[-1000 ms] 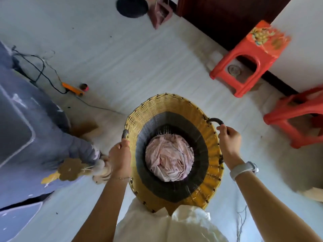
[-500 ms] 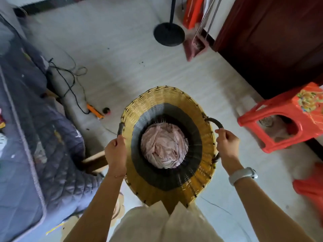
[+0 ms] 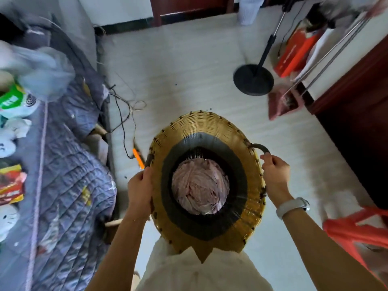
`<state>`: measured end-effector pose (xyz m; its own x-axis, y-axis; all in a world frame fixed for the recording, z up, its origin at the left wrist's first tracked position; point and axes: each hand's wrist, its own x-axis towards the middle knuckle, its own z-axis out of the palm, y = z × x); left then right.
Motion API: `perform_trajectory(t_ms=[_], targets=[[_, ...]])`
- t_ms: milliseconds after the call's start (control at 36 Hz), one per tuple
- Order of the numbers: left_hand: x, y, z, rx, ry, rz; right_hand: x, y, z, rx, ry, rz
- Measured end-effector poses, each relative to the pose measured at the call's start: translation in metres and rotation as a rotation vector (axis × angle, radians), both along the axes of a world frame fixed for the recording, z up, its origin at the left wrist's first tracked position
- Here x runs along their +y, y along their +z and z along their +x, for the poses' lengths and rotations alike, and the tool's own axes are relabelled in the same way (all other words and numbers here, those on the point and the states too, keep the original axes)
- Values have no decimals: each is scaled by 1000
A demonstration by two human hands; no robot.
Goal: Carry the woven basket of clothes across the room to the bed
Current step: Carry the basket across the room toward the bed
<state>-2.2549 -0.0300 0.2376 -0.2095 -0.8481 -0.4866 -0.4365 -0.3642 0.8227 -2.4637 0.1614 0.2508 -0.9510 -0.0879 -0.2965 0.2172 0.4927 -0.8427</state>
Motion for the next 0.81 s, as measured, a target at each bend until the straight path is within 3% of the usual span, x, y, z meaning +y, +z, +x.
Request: perform_trajectory(t_ms=[278, 583, 806], targets=[[-135, -12, -79, 62, 62, 63, -149, -12, -99, -33, 145, -76], [-329, 1, -189, 125, 108, 102, -346, 5, -218, 1, 216, -14], [-453, 19, -276, 124, 51, -145, -475, 21, -305, 66, 203, -69]])
